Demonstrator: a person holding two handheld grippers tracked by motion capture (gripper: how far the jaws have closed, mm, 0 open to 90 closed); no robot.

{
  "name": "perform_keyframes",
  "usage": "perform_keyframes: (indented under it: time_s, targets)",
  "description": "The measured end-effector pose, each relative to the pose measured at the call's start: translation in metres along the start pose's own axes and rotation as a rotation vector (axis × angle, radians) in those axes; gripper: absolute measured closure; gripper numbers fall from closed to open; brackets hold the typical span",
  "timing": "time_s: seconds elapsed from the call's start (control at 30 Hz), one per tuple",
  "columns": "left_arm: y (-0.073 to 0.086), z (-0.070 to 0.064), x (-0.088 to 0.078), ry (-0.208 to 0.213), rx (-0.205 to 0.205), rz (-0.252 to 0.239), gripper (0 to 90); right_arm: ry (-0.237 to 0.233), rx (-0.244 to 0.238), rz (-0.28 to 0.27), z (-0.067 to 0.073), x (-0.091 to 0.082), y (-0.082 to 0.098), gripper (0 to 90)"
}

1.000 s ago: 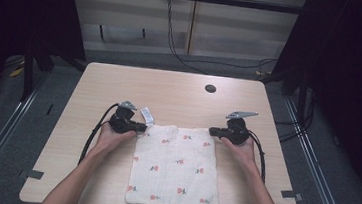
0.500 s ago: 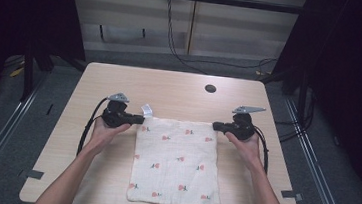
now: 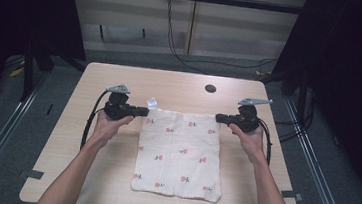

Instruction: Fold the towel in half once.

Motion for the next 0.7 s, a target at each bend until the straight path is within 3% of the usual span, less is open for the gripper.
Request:
perform_keyframes:
  time_s: [0.2, 0.33, 0.47, 0.7]
  targets:
    - [-0.005, -0.001, -0.008, -0.007, 0.012, -0.034, 85.9, -0.007, -0.001, -0.029, -0.001, -0.007, -0.013, 86.7]
    - [0.008, -0.001, -0.008, -0.004, 0.011, -0.018, 85.9, -0.021, 0.002, -0.020, 0.002, -0.006, -0.005, 86.8]
    - [0.010, -0.007, -0.015, 0.007, 0.029, -0.024, 85.9, -0.029, -0.008, -0.029, 0.006, -0.012, 0.001, 86.7]
    - [0.016, -0.018, -0.024, 0.012, 0.042, -0.027, 85.9, -0.036, -0.047, 0.010, 0.023, -0.022, 0.002, 86.8]
Point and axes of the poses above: each handheld gripper's, and its own axes: x roughly forward along the jaws, y roughly out of its underside, z roughly to its left, the point moved 3 cm from there along x, roughly forward along the jaws, and after that the axes turned 2 degrees about -z, right-handed, at the moved point
